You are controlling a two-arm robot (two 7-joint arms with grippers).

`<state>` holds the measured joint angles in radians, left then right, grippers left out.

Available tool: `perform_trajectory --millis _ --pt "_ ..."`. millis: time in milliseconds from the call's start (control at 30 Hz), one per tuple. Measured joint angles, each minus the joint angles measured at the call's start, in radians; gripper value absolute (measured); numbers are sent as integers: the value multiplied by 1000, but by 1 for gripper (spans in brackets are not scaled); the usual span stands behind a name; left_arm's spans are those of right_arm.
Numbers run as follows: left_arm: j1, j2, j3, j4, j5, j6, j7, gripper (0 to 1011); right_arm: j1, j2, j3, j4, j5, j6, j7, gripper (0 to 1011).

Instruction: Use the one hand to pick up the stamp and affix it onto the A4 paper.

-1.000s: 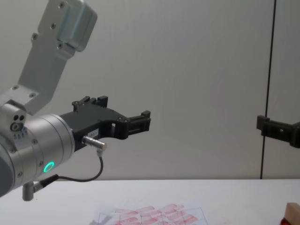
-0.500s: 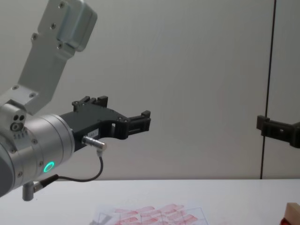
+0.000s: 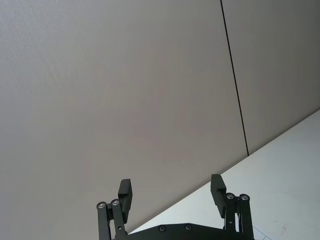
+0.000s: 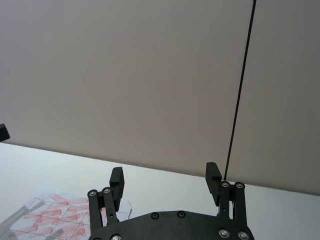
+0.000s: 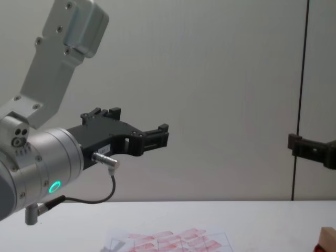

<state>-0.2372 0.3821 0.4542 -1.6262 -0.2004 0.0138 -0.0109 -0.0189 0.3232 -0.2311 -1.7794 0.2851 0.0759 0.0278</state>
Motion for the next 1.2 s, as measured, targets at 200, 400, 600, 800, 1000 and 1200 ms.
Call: perform_trajectory --millis 200,400,600,800,1000,1200 --pt "0 0 0 0 0 0 0 1001 -5 -20 -6 -17 -1 79 -71 1001" --pt "0 0 0 0 0 0 0 1001 -7 -36 -7 -21 -1 145 -127 1001" --pt "0 0 0 0 0 0 0 1001 2 -53 -4 -8 4 216 -174 1001" --pt "0 0 0 0 0 0 0 1001 27 -71 3 31 11 271 -196 1001" --pt "0 0 0 0 0 0 0 1001 60 -88 8 82 15 311 -200 1001" --pt "0 0 0 0 0 0 0 1001 96 -106 12 136 16 339 -197 1001"
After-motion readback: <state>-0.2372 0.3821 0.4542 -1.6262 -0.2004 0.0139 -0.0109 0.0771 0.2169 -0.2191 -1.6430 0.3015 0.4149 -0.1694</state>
